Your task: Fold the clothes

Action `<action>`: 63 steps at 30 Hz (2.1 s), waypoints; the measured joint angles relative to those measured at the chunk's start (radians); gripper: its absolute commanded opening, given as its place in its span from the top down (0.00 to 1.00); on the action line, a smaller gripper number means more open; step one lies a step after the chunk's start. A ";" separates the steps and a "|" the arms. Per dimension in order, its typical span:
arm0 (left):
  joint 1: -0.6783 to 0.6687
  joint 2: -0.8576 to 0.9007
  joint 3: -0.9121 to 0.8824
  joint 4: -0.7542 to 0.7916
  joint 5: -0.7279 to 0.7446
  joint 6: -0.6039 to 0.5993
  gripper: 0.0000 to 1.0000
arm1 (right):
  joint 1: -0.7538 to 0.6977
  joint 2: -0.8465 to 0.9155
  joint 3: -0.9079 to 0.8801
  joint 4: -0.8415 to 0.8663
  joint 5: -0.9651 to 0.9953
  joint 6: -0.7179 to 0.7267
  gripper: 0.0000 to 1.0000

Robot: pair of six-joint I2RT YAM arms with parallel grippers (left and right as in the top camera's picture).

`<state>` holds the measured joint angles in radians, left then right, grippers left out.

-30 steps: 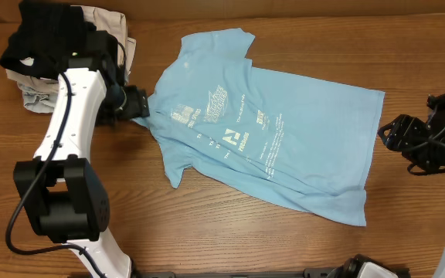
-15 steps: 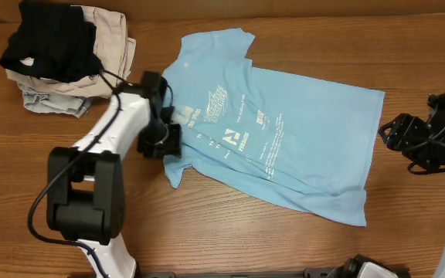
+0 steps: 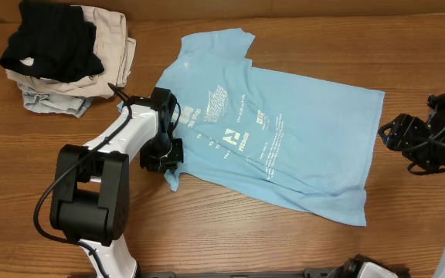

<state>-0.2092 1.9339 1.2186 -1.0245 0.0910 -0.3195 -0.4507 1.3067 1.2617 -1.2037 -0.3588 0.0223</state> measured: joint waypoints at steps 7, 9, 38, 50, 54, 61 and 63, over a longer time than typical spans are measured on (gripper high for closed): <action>0.003 0.000 0.009 -0.214 -0.002 -0.016 0.96 | 0.000 0.000 0.000 0.002 0.000 0.000 0.32; 0.010 0.000 0.034 -0.317 -0.002 -0.016 0.96 | 0.000 0.000 0.000 0.006 0.000 0.000 0.33; 0.013 0.000 0.170 -0.226 0.055 0.001 0.00 | 0.000 0.046 -0.002 -0.203 0.007 0.103 0.28; -0.027 -0.003 0.171 -0.491 0.050 0.028 0.00 | 0.000 0.046 -0.002 -0.156 0.024 0.105 0.26; -0.121 -0.058 0.161 -0.478 0.009 -0.037 0.09 | 0.000 0.046 -0.002 -0.152 0.026 0.101 0.26; -0.201 -0.249 -0.003 -0.338 -0.071 -0.227 0.21 | 0.000 0.046 -0.002 -0.150 0.027 0.081 0.26; -0.196 -0.306 -0.092 -0.256 -0.092 -0.267 0.21 | 0.000 0.046 -0.002 -0.151 0.027 0.075 0.26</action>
<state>-0.4049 1.6276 1.1267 -1.2804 -0.0006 -0.5861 -0.4507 1.3525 1.2598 -1.3544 -0.3321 0.0975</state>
